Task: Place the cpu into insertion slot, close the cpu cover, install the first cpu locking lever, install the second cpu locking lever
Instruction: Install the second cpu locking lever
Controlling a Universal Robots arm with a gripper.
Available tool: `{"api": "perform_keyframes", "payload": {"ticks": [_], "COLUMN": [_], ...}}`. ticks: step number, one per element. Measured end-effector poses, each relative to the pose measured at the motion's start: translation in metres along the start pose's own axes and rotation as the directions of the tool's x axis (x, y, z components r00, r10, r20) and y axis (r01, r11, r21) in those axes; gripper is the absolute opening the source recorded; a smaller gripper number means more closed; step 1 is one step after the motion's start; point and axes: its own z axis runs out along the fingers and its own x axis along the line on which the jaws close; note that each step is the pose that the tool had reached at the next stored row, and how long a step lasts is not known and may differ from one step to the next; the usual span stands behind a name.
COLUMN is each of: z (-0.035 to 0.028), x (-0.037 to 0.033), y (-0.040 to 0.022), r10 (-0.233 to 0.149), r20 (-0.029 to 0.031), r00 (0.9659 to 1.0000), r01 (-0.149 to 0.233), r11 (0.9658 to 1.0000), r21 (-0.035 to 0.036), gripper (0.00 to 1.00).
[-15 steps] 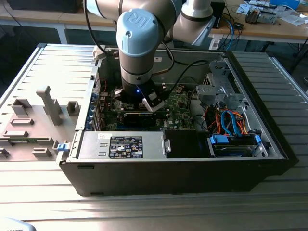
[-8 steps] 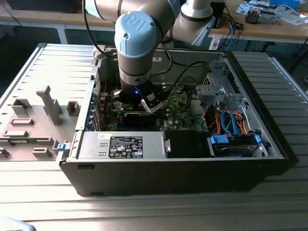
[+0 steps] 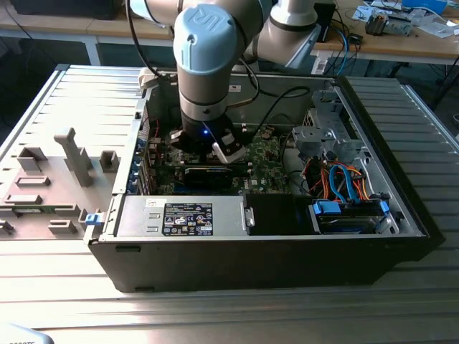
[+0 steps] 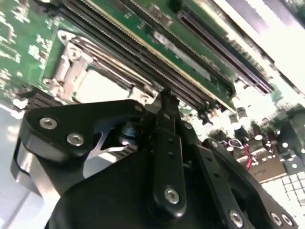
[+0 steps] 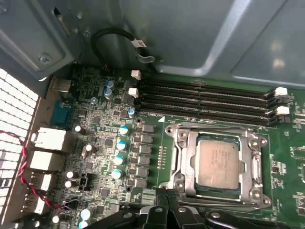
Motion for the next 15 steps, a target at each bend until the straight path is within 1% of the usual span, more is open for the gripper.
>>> {"api": "perform_keyframes", "payload": {"ticks": [2,3,5,6,8,9,10,11,12,13,14,15], "z": [0.0003,0.0012,0.0027,0.0040,0.0057,0.0076,0.0090,0.0098,0.0114,0.0124,0.0129,0.0119], "x": [-0.0079,-0.0148,-0.0205,-0.0237,-0.0269,-0.0296,-0.0312,-0.0321,-0.0335,-0.0344,-0.0348,-0.0354], "y": [0.0000,0.0022,0.0067,0.0111,0.0172,0.0237,0.0287,0.0318,0.0376,0.0412,0.0434,0.0466], "r10": [0.002,0.004,0.005,0.006,0.007,0.008,0.008,0.008,0.009,0.010,0.011,0.012], "r20": [-0.0077,-0.0151,-0.0198,-0.0220,-0.0248,-0.0275,-0.0292,-0.0300,-0.0323,-0.0343,-0.0358,-0.0388], "r00": [1.0000,0.9999,0.9998,0.9997,0.9997,0.9996,0.9995,0.9995,0.9994,0.9994,0.9993,0.9992], "r01": [-0.002,-0.004,-0.005,-0.005,-0.006,-0.006,-0.006,-0.006,-0.006,-0.006,-0.006,-0.006], "r11": [1.0000,0.9999,0.9998,0.9996,0.9990,0.9979,0.9969,0.9963,0.9946,0.9925,0.9908,0.9867], "r21": [0.0053,0.0113,0.0187,0.0275,0.0443,0.0649,0.0783,0.0859,0.1041,0.1219,0.1356,0.1624], "gripper": [0.11,0.11,0.11,0.11,0.11,0.11,0.11,0.11,0.11,0.11,0.11,0.11]}}
